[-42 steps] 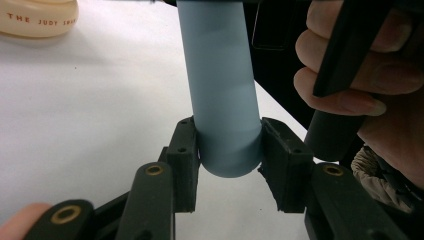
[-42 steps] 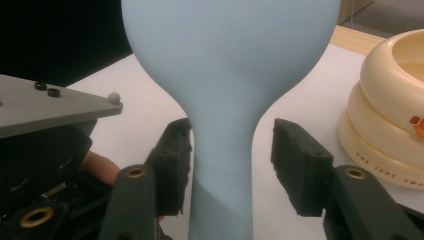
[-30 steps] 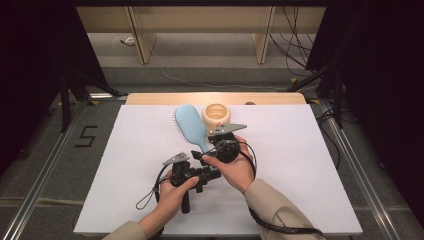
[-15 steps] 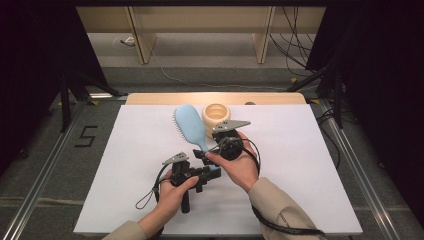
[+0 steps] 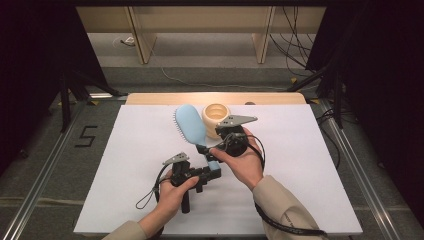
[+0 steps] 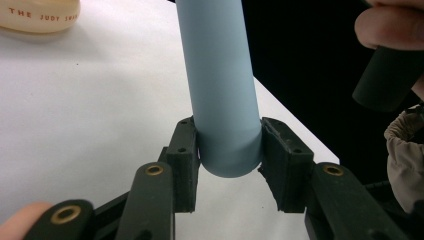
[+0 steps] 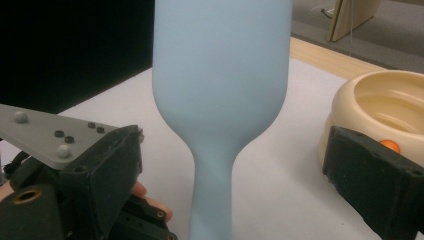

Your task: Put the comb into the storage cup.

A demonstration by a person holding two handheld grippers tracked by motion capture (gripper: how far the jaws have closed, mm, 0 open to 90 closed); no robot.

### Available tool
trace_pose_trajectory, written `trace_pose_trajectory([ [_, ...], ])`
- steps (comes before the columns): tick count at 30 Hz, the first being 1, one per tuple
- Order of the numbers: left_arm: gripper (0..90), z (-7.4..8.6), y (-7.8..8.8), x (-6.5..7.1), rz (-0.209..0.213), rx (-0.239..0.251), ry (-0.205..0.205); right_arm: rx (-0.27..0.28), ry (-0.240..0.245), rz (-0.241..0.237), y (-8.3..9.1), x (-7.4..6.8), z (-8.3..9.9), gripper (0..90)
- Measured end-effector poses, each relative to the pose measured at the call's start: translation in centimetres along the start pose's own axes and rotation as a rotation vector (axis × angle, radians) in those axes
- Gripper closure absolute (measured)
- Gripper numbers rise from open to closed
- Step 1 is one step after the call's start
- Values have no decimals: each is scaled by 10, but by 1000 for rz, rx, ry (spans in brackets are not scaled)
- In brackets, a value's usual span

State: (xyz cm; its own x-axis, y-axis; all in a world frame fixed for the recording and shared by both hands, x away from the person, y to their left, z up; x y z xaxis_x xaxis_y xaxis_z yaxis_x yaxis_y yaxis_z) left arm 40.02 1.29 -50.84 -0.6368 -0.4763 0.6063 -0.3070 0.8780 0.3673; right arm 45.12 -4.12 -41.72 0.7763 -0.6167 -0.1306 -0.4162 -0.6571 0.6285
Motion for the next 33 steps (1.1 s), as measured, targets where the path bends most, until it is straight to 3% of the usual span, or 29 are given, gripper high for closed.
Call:
trace_pose_trajectory([
  [20, 604, 1, 0, 0, -1, -9, -15, 94, -9, 24, 16, 2, -26, 56],
  [33, 604, 2, -2, 1, 2, -17, -21, 85, -2, 25, 11, 2, -54, 48],
])
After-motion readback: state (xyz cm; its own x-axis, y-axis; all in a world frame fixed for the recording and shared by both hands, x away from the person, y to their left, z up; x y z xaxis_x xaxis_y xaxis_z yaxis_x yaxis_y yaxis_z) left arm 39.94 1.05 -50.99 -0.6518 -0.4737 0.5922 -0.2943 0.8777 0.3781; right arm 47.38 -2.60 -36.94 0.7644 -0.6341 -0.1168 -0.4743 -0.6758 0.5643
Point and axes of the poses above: each handheld gripper's, and its own axes: y roughly backward along the jaws, z roughly out of its underside, x roughly to its right, the point moved 8 cm from there along -y, roughly forward along the jaws, and after that the axes turned 9 degrees about -x, right-handed, at the moved point
